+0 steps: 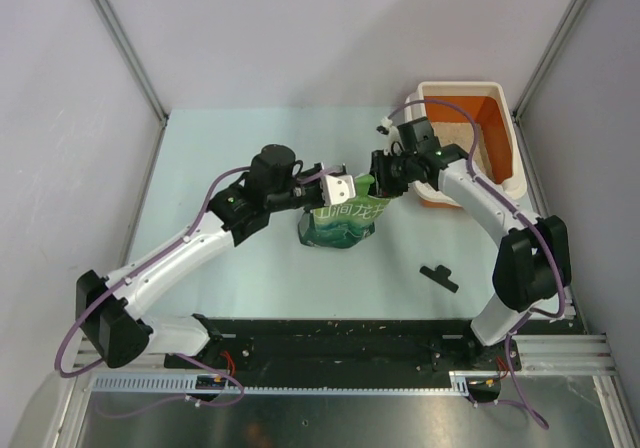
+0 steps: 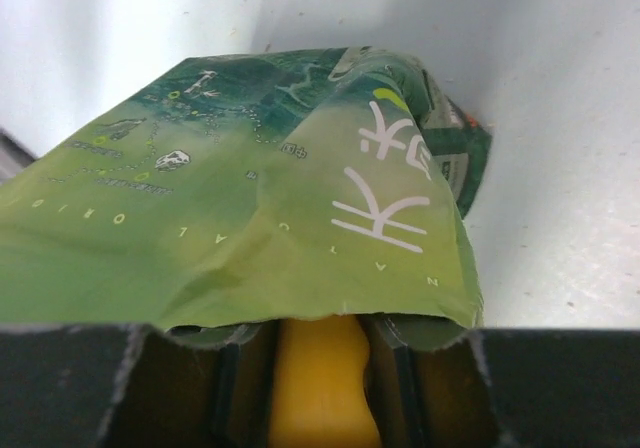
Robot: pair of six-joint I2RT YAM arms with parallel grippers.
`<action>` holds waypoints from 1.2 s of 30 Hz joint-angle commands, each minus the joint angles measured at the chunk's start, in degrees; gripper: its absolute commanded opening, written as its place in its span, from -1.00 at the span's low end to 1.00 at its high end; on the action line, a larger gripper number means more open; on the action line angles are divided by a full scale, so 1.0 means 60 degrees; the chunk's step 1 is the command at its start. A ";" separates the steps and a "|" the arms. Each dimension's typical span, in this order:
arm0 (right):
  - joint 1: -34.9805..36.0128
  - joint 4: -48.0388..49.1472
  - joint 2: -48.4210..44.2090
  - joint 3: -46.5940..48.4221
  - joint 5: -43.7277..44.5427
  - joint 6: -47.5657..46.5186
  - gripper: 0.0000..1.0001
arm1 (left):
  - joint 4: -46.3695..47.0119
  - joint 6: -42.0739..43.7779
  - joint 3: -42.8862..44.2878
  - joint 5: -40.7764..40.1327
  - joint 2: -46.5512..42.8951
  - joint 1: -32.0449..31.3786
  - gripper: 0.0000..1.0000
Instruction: Fill the litter box with clean litter
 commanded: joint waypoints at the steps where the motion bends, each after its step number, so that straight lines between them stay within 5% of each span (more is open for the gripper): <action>1: -0.0604 0.0144 0.0320 -0.0556 -0.2965 0.0947 -1.00 | 0.0567 -0.0291 0.0501 0.0389 0.0052 -0.0062 -1.00; 8: -0.1599 0.2632 -0.0032 -0.1024 -0.5541 0.2469 -1.00 | 0.0509 0.0030 0.0311 -0.0445 -0.0138 -0.0208 -1.00; 13: -0.2858 0.5532 0.0144 -0.1977 -0.7009 0.5193 -1.00 | 0.0216 0.0368 0.0340 -0.1090 -0.0226 -0.0267 -1.00; 20: -0.4090 0.7013 -0.0266 -0.2285 -0.8371 0.5753 -1.00 | 0.0142 0.0383 0.0179 -0.1691 -0.0241 -0.0296 -1.00; 36: -0.6112 0.3134 -0.0618 -0.2432 -1.0129 0.2941 -1.00 | 0.0157 0.0426 0.0222 -0.1589 -0.0241 -0.0282 -1.00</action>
